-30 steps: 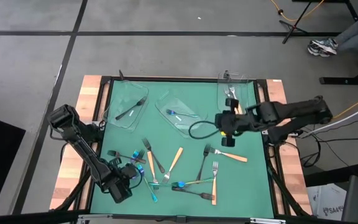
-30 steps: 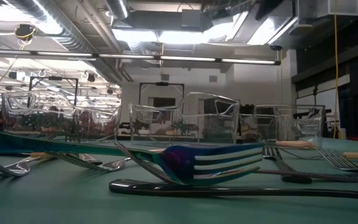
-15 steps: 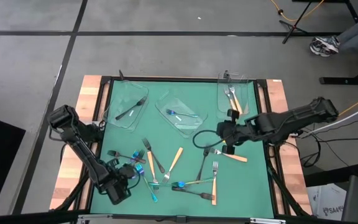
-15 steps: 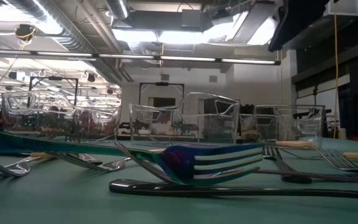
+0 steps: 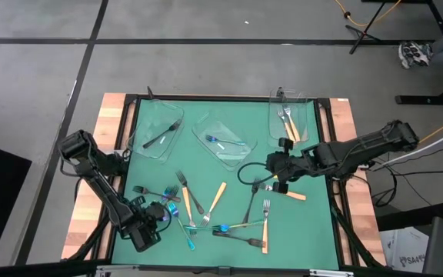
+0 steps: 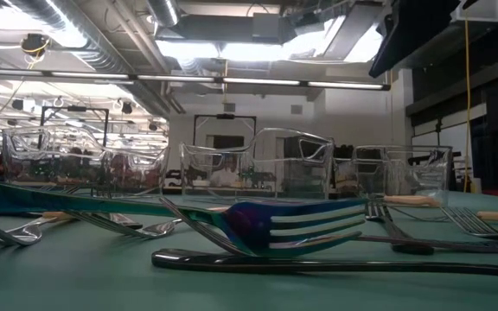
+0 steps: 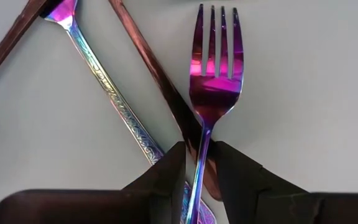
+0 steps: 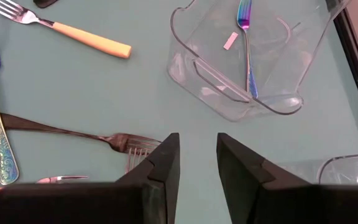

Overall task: Sort silverware by color (type)
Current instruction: Put the blue fork into the center transparent bin

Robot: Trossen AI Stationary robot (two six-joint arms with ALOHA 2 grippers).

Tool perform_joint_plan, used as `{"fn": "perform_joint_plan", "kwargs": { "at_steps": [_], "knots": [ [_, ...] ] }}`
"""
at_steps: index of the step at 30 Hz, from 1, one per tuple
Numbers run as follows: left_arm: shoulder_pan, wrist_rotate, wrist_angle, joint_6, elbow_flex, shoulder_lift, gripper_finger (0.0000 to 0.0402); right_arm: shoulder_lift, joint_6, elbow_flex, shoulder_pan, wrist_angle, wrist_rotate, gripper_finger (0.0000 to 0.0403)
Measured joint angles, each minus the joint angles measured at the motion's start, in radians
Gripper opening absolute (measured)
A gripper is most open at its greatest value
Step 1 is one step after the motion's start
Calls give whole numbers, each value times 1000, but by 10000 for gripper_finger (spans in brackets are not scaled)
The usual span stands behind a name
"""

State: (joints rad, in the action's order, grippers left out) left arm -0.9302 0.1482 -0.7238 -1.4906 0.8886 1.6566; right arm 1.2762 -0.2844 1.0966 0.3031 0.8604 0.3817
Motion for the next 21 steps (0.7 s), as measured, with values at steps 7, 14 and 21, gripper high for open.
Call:
{"fn": "perform_joint_plan", "kwargs": {
  "at_steps": [7,14,21],
  "knots": [
    [0,0,6,0,-1,0,77,0,0,0,0,0,0,97],
    [0,0,5,0,-1,-1,28,0,0,0,0,0,0,97],
    [0,-1,4,-1,2,-1,6,0,0,1,0,-9,0,97]
  ]
}}
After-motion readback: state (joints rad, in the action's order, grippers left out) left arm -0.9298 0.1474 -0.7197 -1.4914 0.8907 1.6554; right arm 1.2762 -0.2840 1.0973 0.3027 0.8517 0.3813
